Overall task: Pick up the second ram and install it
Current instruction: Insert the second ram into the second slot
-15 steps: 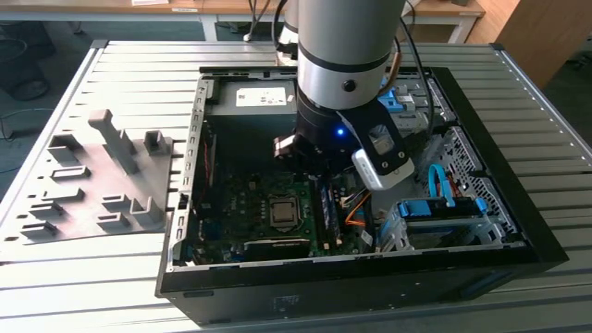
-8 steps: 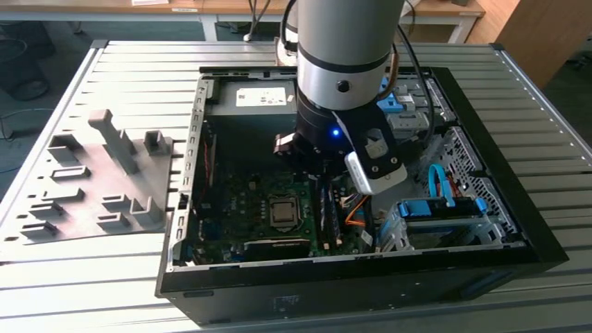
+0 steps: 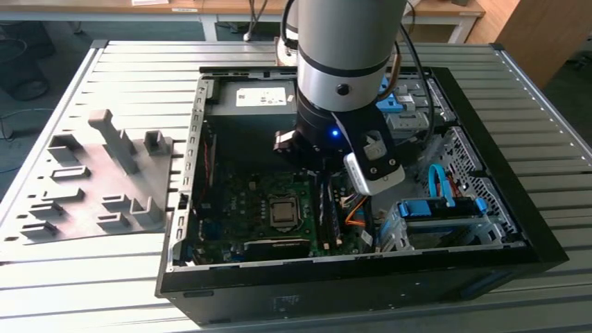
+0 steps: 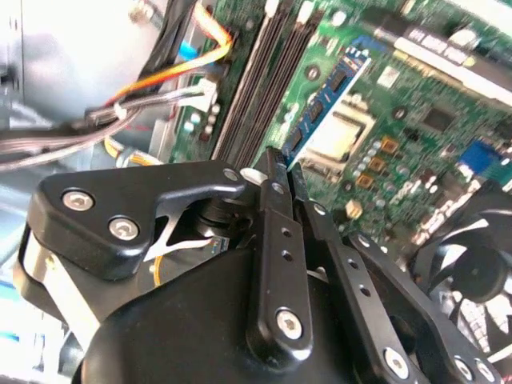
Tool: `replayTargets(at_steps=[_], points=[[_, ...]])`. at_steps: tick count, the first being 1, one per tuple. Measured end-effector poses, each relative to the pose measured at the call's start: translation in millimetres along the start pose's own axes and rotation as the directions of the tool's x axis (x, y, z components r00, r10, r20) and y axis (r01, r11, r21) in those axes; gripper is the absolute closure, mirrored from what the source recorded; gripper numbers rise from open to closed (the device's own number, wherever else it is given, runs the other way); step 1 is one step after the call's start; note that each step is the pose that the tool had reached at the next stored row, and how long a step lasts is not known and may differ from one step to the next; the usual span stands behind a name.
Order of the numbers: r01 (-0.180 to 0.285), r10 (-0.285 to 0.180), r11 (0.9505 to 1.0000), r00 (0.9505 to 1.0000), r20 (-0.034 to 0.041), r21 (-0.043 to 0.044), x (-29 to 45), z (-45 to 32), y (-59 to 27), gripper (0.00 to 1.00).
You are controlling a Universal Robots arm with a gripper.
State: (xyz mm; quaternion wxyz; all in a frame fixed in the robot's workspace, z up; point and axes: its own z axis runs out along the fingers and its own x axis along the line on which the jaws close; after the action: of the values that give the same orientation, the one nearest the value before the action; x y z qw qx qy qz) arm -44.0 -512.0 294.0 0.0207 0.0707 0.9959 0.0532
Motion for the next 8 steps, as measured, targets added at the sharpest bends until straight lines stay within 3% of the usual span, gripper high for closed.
replayTargets(at_steps=[2, 3, 8], points=[[0.007, -0.007, 0.9993, 1.0000, -0.0061, -0.0369, 0.0, 0.1, 0.0, 0.86], [0.012, -0.013, 0.9989, 0.9999, -0.0078, -0.0456, 0.0, 0.3, 0.0, 0.86], [0.098, -0.099, 0.9940, 0.9949, -0.0172, -0.0488, 0.1, 1.3, -0.2, 0.86]])
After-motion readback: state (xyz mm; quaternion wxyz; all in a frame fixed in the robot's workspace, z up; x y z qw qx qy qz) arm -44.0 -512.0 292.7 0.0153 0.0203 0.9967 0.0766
